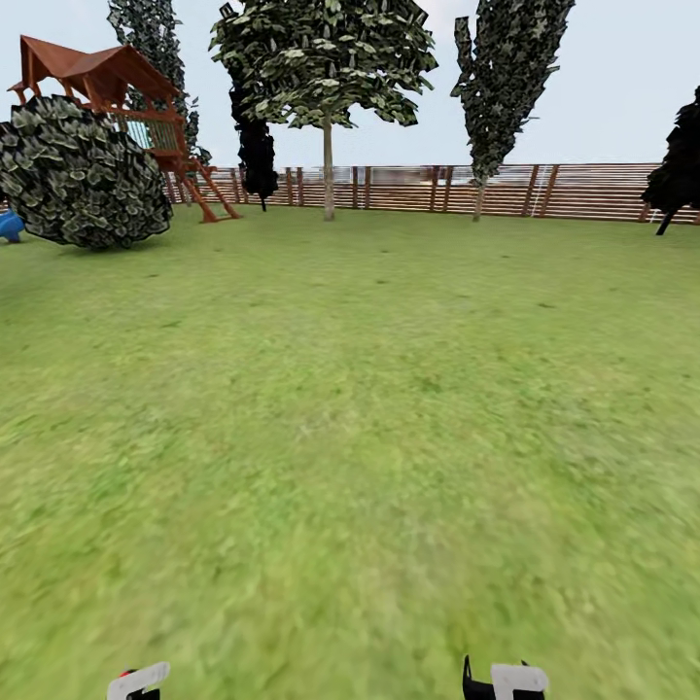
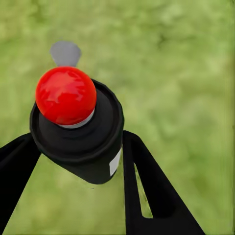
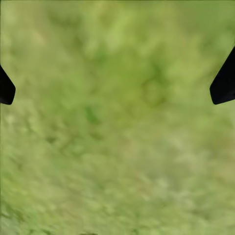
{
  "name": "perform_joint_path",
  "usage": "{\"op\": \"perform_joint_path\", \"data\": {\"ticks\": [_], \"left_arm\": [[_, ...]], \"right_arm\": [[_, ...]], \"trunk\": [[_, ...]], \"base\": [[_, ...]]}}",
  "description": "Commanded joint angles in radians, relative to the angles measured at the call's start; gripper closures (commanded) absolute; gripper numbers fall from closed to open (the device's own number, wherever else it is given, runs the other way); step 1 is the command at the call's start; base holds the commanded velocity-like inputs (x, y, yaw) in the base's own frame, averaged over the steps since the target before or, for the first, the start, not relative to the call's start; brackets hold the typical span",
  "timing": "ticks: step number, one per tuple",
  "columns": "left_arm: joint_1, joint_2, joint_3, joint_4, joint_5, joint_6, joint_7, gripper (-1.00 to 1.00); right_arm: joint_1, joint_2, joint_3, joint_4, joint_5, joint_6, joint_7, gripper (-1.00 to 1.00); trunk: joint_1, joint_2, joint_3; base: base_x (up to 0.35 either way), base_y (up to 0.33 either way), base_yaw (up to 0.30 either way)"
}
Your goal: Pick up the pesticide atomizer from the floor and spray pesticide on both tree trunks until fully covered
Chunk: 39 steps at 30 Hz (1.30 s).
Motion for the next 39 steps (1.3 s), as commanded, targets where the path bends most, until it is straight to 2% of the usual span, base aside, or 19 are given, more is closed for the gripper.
{"op": "perform_joint_path", "data": {"ticks": [1, 37, 39], "left_arm": [[-0.001, 0.001, 0.008, 0.001, -0.011, -0.004, 0.002, 1.0], [0.0, 0.007, 0.009, 0.0, -0.009, -0.006, 0.002, 1.0], [0.0, 0.007, 0.009, 0.0, -0.001, -0.007, 0.002, 1.0]], "right_arm": [[-0.001, 0.0, -0.006, 0.001, 0.011, -0.001, -0.006, -1.0], [-0.001, 0.0, -0.006, 0.001, 0.01, -0.001, -0.006, -1.0], [-0.001, 0.0, -0.006, 0.001, 0.011, -0.001, -0.006, -1.0]], "trunk": [[0.0, 0.0, -0.001], [0.0, 0.0, -0.001], [0.0, 0.0, -0.001]], "base": [[0.339, 0.0, 0.0], [0.338, 0.0, 0.0], [0.338, 0.0, 0.0]]}}
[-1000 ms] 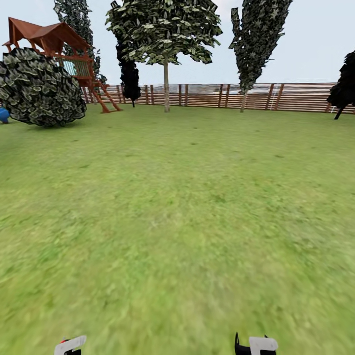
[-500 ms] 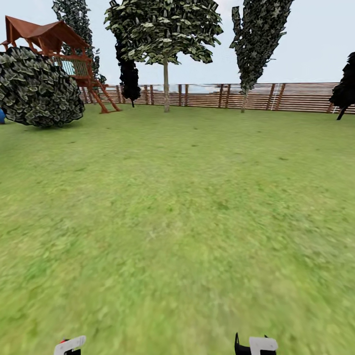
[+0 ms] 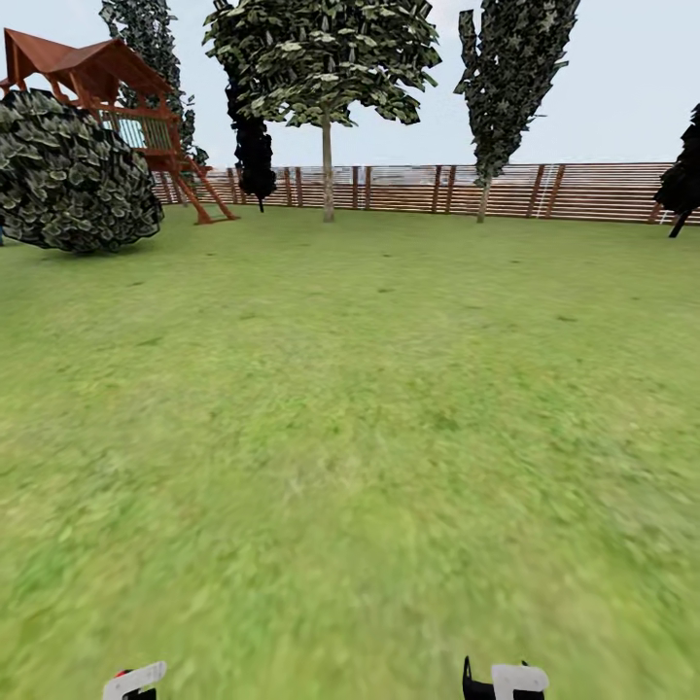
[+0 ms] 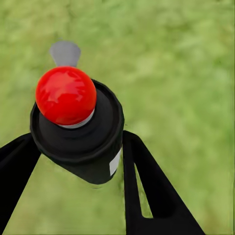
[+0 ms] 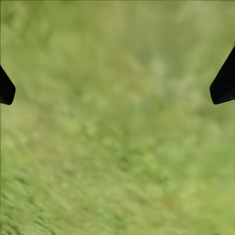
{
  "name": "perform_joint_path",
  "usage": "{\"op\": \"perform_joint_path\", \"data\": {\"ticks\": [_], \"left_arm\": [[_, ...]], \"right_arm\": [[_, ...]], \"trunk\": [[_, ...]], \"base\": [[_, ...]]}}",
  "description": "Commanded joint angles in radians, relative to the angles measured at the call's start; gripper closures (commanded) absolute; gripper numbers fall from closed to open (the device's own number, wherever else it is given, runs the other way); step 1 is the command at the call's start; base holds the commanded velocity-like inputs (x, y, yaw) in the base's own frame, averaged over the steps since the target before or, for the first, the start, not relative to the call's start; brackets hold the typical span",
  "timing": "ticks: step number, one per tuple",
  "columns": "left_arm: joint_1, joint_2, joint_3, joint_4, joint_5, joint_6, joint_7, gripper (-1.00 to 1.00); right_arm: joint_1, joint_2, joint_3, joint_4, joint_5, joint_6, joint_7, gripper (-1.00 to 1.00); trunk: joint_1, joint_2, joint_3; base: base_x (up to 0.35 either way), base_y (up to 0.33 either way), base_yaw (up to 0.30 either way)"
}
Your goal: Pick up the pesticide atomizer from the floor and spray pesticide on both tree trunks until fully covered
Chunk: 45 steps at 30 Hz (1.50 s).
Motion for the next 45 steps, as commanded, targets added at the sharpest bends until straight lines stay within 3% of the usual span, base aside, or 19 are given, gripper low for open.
{"op": "perform_joint_path", "data": {"ticks": [1, 6, 45], "left_arm": [[-0.001, 0.0, 0.007, 0.001, -0.004, -0.004, 0.002, 1.0], [0.0, -0.001, 0.006, 0.001, 0.01, -0.01, 0.001, 1.0], [0.0, -0.005, 0.006, 0.001, 0.009, -0.009, 0.002, 1.0]], "right_arm": [[-0.001, 0.0, -0.006, 0.001, 0.011, -0.001, -0.006, -1.0], [-0.001, 0.0, -0.006, 0.001, 0.011, -0.001, -0.006, -1.0], [-0.001, 0.0, -0.006, 0.001, 0.011, -0.001, -0.006, -1.0]], "trunk": [[0.0, 0.0, -0.001], [0.0, 0.0, -0.001], [0.0, 0.0, -0.001]], "base": [[0.338, 0.0, 0.0], [0.338, 0.0, 0.0], [0.339, 0.0, 0.0]]}}
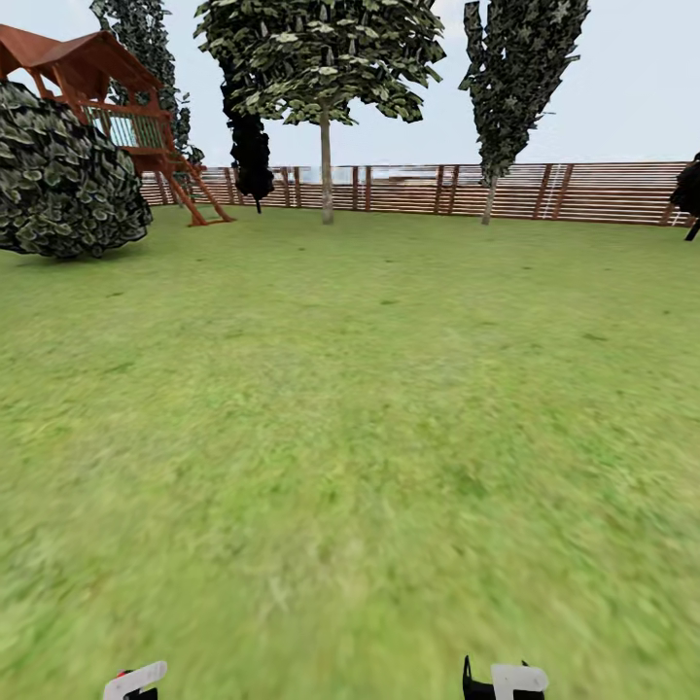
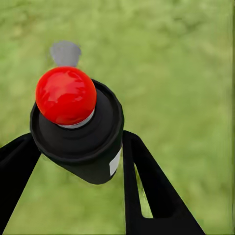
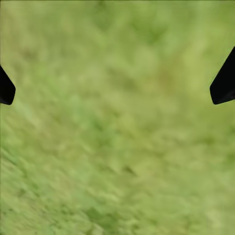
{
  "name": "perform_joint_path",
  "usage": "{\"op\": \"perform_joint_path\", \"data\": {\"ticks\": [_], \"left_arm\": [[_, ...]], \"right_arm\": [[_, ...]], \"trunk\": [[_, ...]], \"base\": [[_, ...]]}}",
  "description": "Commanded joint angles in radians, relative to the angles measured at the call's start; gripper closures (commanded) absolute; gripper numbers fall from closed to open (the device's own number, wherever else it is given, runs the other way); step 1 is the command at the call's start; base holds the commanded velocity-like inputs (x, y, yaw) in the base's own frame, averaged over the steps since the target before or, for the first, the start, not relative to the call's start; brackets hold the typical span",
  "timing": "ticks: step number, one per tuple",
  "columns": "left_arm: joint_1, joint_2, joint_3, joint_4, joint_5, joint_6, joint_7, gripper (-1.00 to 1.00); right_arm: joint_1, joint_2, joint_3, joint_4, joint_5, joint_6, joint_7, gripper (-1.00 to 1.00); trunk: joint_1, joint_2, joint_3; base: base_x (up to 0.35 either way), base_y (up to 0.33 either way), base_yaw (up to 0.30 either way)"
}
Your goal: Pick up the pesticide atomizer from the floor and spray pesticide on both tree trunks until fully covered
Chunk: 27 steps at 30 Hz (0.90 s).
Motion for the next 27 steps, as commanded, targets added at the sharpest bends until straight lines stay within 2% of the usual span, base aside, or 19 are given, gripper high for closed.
{"op": "perform_joint_path", "data": {"ticks": [1, 27], "left_arm": [[-0.001, 0.0, 0.007, 0.001, -0.011, -0.004, 0.002, 1.0], [-0.001, 0.0, 0.007, 0.001, -0.011, -0.002, 0.002, 1.0]], "right_arm": [[-0.001, 0.0, -0.006, 0.001, 0.011, -0.001, -0.006, -1.0], [-0.001, 0.0, -0.006, 0.001, 0.011, -0.001, -0.006, -1.0]], "trunk": [[0.0, 0.0, -0.001], [0.0, 0.0, -0.001]], "base": [[0.338, 0.0, 0.0], [0.338, 0.0, 0.0]]}}
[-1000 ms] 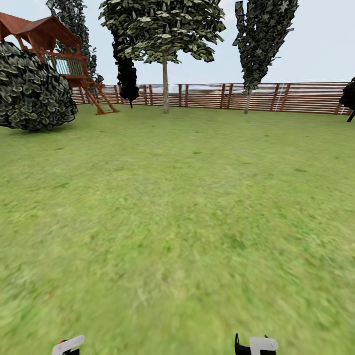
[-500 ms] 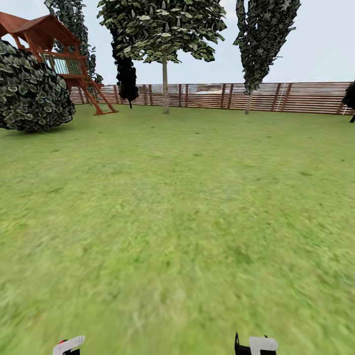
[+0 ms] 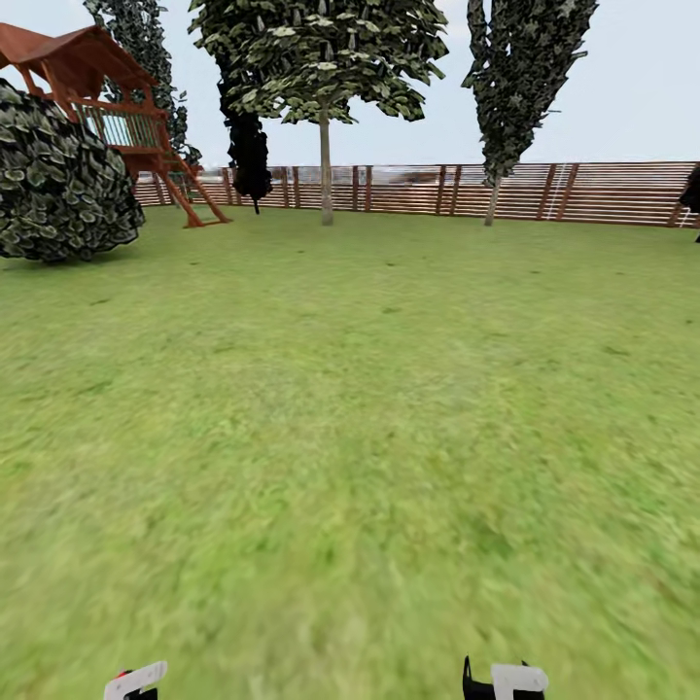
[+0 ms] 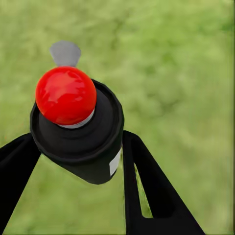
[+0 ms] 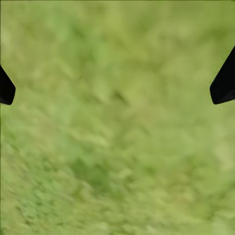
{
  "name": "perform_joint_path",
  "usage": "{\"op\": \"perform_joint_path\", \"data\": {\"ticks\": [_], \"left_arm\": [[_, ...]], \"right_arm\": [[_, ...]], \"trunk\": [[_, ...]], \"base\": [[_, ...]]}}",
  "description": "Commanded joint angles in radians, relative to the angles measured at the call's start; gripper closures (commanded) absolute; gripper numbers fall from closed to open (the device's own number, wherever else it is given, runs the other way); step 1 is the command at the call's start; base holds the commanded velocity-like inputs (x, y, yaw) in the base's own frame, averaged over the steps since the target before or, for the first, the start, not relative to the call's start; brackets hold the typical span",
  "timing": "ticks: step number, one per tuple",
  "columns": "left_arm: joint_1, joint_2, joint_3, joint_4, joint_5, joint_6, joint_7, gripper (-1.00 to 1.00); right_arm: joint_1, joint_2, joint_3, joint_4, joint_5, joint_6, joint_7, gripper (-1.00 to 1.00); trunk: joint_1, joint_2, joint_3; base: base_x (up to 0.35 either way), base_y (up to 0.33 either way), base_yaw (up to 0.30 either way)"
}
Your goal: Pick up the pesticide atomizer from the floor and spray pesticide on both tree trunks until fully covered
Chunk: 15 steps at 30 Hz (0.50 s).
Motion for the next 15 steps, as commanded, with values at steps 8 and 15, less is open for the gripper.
{"op": "perform_joint_path", "data": {"ticks": [8, 15], "left_arm": [[-0.001, 0.0, 0.007, 0.001, -0.011, -0.004, 0.002, 1.0], [-0.001, 0.0, 0.007, 0.002, -0.011, -0.004, 0.002, 1.0]], "right_arm": [[-0.001, 0.0, -0.006, 0.001, 0.01, -0.001, -0.006, -1.0], [-0.001, 0.0, -0.006, 0.001, 0.01, -0.001, -0.006, -1.0]], "trunk": [[0.0, 0.0, -0.001], [0.0, 0.0, -0.001]], "base": [[0.338, 0.0, 0.0], [0.338, 0.0, 0.0]]}}
